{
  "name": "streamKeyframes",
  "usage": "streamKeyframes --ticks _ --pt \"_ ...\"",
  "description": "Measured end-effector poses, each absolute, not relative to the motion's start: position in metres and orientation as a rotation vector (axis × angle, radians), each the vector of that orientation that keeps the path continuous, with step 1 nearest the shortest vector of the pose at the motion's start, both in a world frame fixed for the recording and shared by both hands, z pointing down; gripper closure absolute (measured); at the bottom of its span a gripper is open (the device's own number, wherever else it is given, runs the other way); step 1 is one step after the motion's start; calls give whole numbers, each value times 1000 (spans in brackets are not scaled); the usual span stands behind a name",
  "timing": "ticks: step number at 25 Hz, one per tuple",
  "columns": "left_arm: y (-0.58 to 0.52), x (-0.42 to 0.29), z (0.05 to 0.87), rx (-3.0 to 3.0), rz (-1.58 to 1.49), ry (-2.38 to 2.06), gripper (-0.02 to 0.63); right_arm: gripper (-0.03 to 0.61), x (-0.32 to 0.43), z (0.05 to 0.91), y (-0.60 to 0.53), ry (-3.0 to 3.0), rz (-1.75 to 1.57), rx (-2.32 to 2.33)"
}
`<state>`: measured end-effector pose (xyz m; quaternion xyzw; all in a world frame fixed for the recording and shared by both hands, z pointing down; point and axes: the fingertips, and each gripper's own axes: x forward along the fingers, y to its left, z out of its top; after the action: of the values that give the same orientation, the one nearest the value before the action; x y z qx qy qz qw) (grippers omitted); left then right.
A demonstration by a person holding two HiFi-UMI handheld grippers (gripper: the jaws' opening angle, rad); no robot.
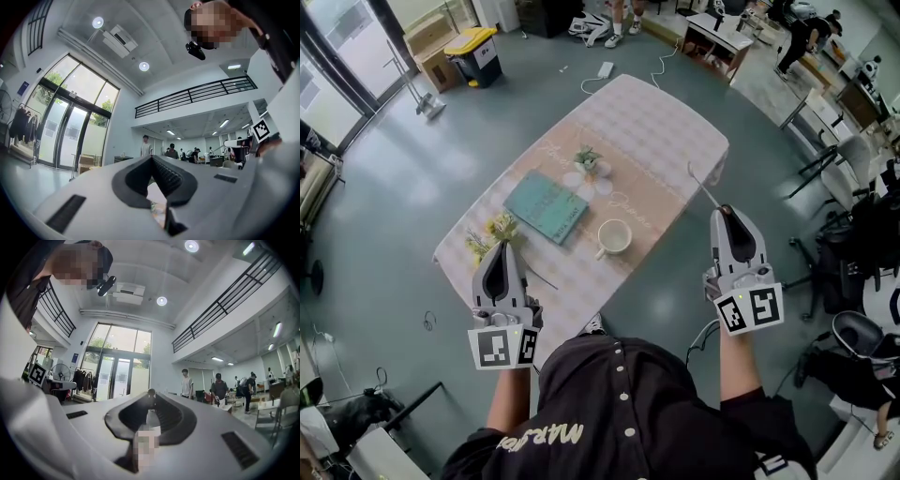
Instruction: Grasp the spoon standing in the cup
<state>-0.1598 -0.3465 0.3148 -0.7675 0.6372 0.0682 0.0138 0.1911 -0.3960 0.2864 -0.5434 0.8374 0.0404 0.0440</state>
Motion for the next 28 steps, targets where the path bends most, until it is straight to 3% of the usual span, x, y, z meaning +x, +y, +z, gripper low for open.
streamKeyframes --ticks 28 --pt "-345 -157 313 -2399 221 1983 603 528 181 286 -396 2589 124 -1633"
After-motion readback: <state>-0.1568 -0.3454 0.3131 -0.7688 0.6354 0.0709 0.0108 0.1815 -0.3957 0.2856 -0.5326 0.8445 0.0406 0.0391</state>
